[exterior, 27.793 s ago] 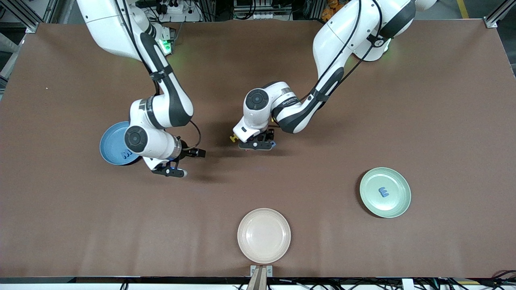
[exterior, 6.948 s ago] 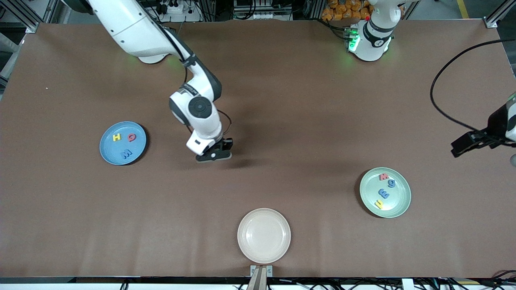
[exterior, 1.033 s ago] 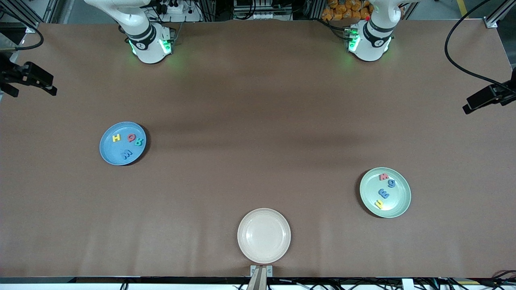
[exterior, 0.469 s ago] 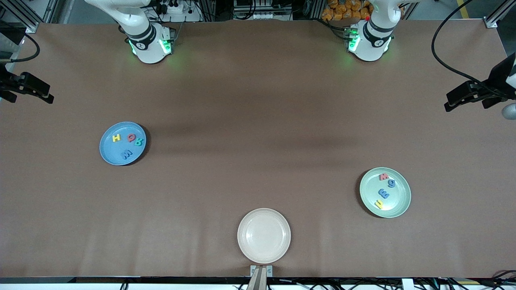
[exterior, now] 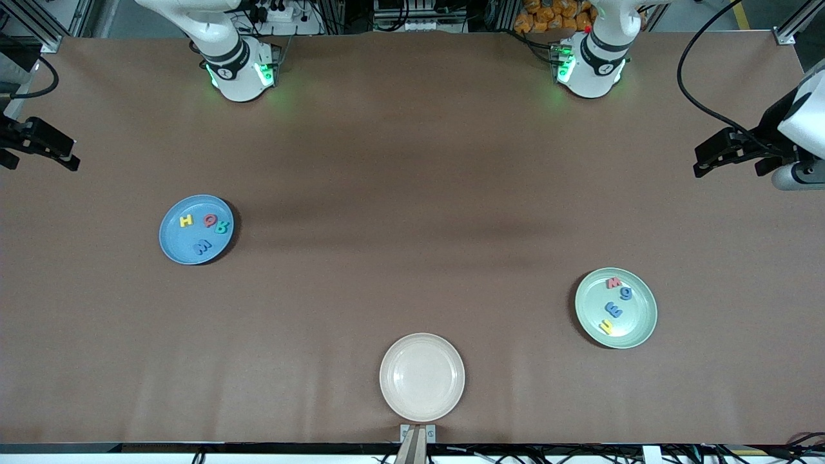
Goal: Sort uppercase to blue plate, lowercase to green plate
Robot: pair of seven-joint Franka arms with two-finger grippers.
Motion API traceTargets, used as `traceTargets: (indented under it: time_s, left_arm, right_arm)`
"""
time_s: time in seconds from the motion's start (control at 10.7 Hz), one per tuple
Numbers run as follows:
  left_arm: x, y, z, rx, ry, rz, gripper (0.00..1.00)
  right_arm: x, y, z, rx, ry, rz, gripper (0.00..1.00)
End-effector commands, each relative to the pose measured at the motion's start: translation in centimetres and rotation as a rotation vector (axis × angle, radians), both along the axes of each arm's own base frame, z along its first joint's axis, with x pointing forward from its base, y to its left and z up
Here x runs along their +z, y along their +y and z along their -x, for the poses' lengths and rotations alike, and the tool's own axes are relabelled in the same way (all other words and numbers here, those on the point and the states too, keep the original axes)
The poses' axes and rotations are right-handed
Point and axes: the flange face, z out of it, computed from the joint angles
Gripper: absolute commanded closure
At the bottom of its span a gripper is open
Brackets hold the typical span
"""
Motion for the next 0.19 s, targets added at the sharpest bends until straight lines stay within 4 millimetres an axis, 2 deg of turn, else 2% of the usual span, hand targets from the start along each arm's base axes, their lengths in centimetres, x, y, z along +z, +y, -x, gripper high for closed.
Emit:
traceTargets:
  time_s: [0.0, 0.09]
  left_arm:
    - [0.22, 0.48, 0.14, -0.016, -0.005, -0.014, 0.0]
    - [0.22, 0.54, 0.13, -0.015, -0.005, -0.013, 0.0]
  right_arm:
    - [1.15, 0.08, -1.43, -0.005, -0.023, 0.018, 0.0]
    - [1.59, 0.08, -1.7, -0.005, -0.031, 0.017, 0.0]
